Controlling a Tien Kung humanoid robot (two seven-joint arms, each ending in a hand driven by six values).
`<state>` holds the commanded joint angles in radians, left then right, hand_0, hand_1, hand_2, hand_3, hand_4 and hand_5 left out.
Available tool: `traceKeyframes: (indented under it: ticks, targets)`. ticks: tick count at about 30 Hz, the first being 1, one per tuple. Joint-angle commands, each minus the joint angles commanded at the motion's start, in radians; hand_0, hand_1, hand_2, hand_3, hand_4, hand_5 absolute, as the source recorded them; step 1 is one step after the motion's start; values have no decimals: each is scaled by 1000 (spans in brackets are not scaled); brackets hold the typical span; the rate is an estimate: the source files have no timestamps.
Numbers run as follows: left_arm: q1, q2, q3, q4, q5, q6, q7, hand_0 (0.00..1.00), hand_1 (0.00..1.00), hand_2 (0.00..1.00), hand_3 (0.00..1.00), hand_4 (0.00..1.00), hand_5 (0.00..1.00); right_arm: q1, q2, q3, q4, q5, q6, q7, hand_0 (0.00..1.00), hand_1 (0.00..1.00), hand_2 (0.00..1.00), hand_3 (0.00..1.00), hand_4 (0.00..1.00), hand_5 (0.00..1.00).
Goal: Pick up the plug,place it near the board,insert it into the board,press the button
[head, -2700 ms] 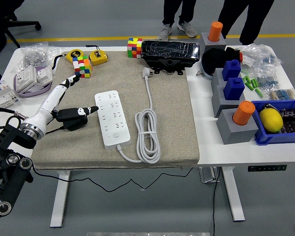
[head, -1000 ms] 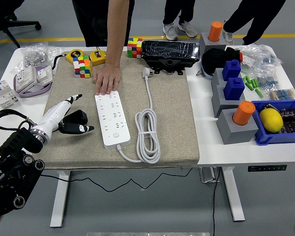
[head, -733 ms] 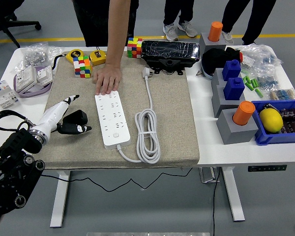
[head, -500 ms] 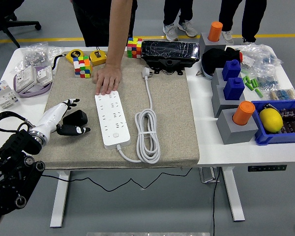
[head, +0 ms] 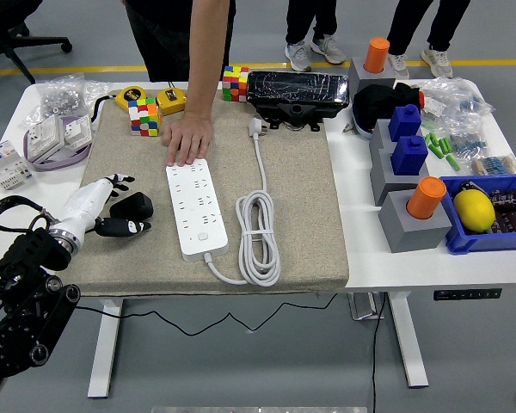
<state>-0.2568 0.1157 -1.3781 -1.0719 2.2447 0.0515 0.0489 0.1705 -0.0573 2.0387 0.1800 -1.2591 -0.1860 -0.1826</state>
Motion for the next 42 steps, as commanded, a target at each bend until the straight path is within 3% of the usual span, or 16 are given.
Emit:
traceKeyframes:
  ticks: [20, 21, 26, 27, 42]
  targets:
    - [-1, -2, 4, 6, 22, 20, 10, 637, 689, 704, 746, 998, 292, 1, -3, 0, 0, 1, -1, -3, 787, 696, 713, 761, 998, 998]
    - [-1, -2, 4, 5, 24, 24, 9, 556, 634, 589, 594, 998, 274, 1, -3, -1, 0, 1, -1, -3, 787, 695, 713, 761, 998, 998]
    - [-1, -2, 3, 6, 24, 27, 9, 556, 634, 589, 594, 998, 274, 1, -3, 2, 0, -1, -1, -2, 787, 695, 713, 761, 998, 998]
    - [-1, -3, 3, 7, 24, 29, 9, 493, 587, 549, 543, 998, 248, 1, -3, 2, 0, -1, -1, -2, 787, 696, 713, 762, 998, 998]
    - [-3, -5, 3, 8, 24, 34, 8, 440, 543, 540, 534, 979, 247, 3, -5, 4, 0, -2, -1, -3, 787, 695, 713, 762, 998, 998]
